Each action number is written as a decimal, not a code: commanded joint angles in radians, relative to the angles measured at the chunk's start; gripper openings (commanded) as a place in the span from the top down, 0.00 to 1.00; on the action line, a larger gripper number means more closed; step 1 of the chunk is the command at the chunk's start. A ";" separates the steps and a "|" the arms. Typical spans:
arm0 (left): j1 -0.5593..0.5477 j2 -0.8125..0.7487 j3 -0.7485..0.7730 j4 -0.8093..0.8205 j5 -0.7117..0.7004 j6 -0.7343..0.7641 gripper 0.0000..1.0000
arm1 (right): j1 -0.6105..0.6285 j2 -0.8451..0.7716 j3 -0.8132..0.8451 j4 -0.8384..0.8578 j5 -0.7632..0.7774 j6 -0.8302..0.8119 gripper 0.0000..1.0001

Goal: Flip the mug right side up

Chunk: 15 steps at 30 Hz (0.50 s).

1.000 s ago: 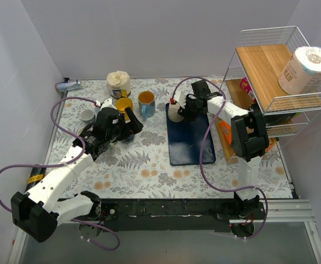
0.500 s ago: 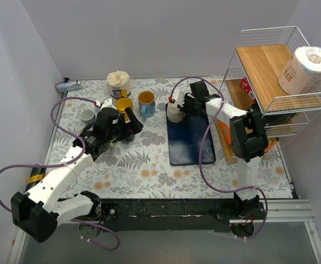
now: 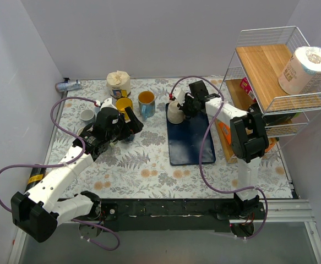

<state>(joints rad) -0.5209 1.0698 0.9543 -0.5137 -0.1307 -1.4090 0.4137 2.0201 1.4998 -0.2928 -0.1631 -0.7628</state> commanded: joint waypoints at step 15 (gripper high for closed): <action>-0.005 -0.038 -0.061 0.174 0.178 0.060 0.02 | 0.005 -0.195 0.061 -0.169 -0.295 0.865 0.99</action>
<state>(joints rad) -0.5209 1.0389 0.9058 -0.4133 -0.0582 -1.3899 0.4149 1.9594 1.5929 -0.5308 -0.3210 -0.1188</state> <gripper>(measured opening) 0.981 0.187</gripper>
